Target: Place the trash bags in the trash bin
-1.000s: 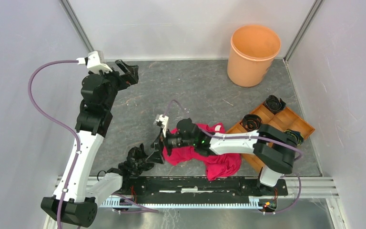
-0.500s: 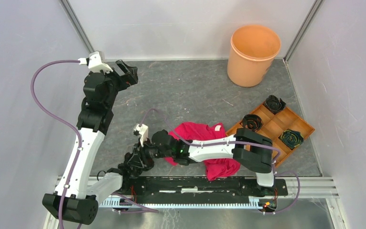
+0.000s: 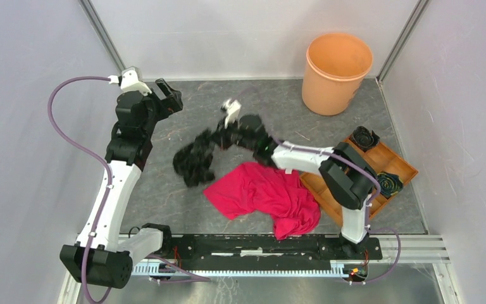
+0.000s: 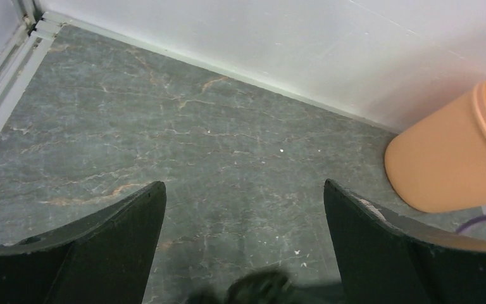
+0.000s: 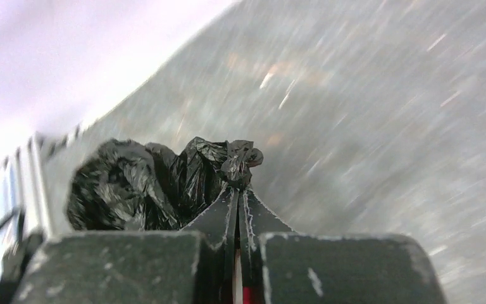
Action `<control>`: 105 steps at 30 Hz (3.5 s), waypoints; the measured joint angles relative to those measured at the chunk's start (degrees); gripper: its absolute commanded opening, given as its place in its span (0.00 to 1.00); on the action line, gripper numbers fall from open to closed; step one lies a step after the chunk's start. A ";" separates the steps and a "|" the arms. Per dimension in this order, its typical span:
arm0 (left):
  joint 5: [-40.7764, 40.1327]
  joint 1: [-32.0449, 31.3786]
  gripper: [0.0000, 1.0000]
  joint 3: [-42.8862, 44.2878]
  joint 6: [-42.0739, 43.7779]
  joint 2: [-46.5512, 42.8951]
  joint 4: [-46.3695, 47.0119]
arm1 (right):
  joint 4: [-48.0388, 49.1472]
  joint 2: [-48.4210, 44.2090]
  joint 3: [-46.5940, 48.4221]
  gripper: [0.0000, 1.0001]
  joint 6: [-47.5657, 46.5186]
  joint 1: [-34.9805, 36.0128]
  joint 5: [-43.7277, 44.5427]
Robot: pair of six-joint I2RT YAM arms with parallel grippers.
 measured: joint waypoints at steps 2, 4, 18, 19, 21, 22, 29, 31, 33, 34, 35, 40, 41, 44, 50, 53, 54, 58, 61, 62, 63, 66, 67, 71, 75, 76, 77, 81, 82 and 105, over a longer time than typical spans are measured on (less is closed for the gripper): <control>0.20 0.76 1.00 0.00 -0.04 0.68 -0.11 | 1.16 0.50 5.09 0.00 -0.83 -4.87 -1.53; 0.57 1.33 1.00 0.00 -0.07 1.27 -0.09 | 5.16 -0.52 6.54 0.01 -1.70 -8.24 -3.63; 10.86 1.84 1.00 -1.51 -2.51 10.69 4.37 | 9.81 1.62 -6.34 0.41 -7.50 -10.86 -15.43; 12.57 1.86 1.00 -1.51 -3.13 12.92 4.92 | 9.66 1.62 -6.36 0.48 -7.61 -11.61 -16.55; 17.05 1.90 1.00 -1.51 -4.57 18.38 5.33 | 10.49 1.60 -6.34 0.58 -8.28 -13.11 -19.65; 19.23 1.97 1.00 -1.51 -4.92 20.79 5.25 | 10.86 1.57 -6.34 0.62 -8.59 -13.60 -20.79; 29.07 1.40 0.98 -1.27 -5.79 30.12 3.65 | 13.18 -4.42 -13.88 0.68 -9.81 -14.80 -17.14; 29.46 0.33 0.97 -0.02 -5.46 30.73 2.47 | 14.49 -6.88 -17.09 0.69 -9.01 -16.57 -13.62; 28.17 -2.03 0.97 2.12 -4.07 31.39 0.42 | 15.26 -8.17 -19.15 0.69 -7.50 -19.17 -10.75; 26.71 -3.67 0.98 3.19 -3.15 31.52 -0.63 | 15.37 -8.26 -19.58 0.69 -6.69 -20.74 -9.66; 24.98 -5.46 0.99 4.22 -2.01 31.54 -1.95 | 15.15 -8.15 -19.67 0.69 -5.86 -22.25 -8.83; 17.94 -14.01 1.00 7.76 4.15 31.54 -6.73 | 12.46 -4.59 -16.70 0.67 -3.43 -27.02 -7.80; 17.25 -15.63 0.99 8.11 5.51 31.61 -7.56 | 11.58 -3.45 -15.63 0.67 -3.30 -27.21 -7.89; 15.80 -19.76 0.98 9.18 8.96 32.70 -10.08 | 9.60 -0.96 -13.79 0.66 -3.10 -27.63 -8.44; 5.33 -26.64 0.93 12.70 13.35 39.71 -16.22 | 9.07 -0.35 -14.05 0.65 -1.73 -29.40 -9.88; -0.72 -29.33 0.80 12.96 15.04 42.64 -19.41 | 9.51 -0.33 -14.23 0.65 -1.09 -30.12 -10.51; -1.70 -29.73 0.76 12.96 15.19 42.95 -20.02 | 9.57 -0.33 -14.23 0.65 -0.92 -30.25 -10.75; -5.86 -30.40 0.53 12.98 15.87 43.58 -22.21 | 10.25 -0.24 -14.23 0.65 -0.24 -30.36 -11.74; -9.01 -30.40 0.26 13.33 16.31 43.65 -23.26 | 10.71 -0.15 -14.23 0.65 0.07 -30.36 -12.50; -9.68 -30.40 0.20 13.53 16.33 43.69 -23.50 | 10.78 -0.13 -14.23 0.65 0.11 -30.34 -12.59; -10.54 -30.38 0.15 13.73 16.35 43.69 -23.63 | 10.86 -0.13 -14.23 0.65 0.11 -30.32 -12.74; -11.06 -30.34 0.05 13.84 16.39 43.23 -23.43 | 11.21 -0.13 -14.23 0.65 0.33 -30.32 -13.22; -10.71 -30.34 0.03 13.66 16.41 42.75 -23.10 | 11.41 -0.13 -14.23 0.65 0.37 -30.32 -13.57; -8.26 -30.29 0.02 9.70 16.48 35.30 -18.64 | 14.19 -0.13 -14.43 0.66 1.16 -30.12 -16.00; -7.50 -30.29 0.02 6.34 16.48 25.31 -12.92 | 18.08 -0.11 -14.82 0.67 1.84 -29.86 -18.78; -7.52 -30.29 0.02 5.95 16.48 23.74 -11.67 | 18.27 -0.13 -14.82 0.67 1.84 -29.77 -18.91; -7.52 -30.29 0.02 5.35 16.48 22.08 -9.97 | 19.04 -0.13 -14.84 0.68 1.86 -29.64 -19.39; -7.50 -30.29 0.02 1.77 16.48 17.27 -4.39 | 22.27 -0.13 -15.69 0.70 2.03 -29.20 -21.38; -7.48 -30.29 0.02 0.26 16.48 16.04 -2.82 | 22.86 -0.13 -15.96 0.71 2.03 -29.00 -21.81; 6.95 -27.63 0.02 -10.40 16.41 0.44 14.19 | 33.92 11.06 -7.72 0.14 10.60 -21.29 -28.13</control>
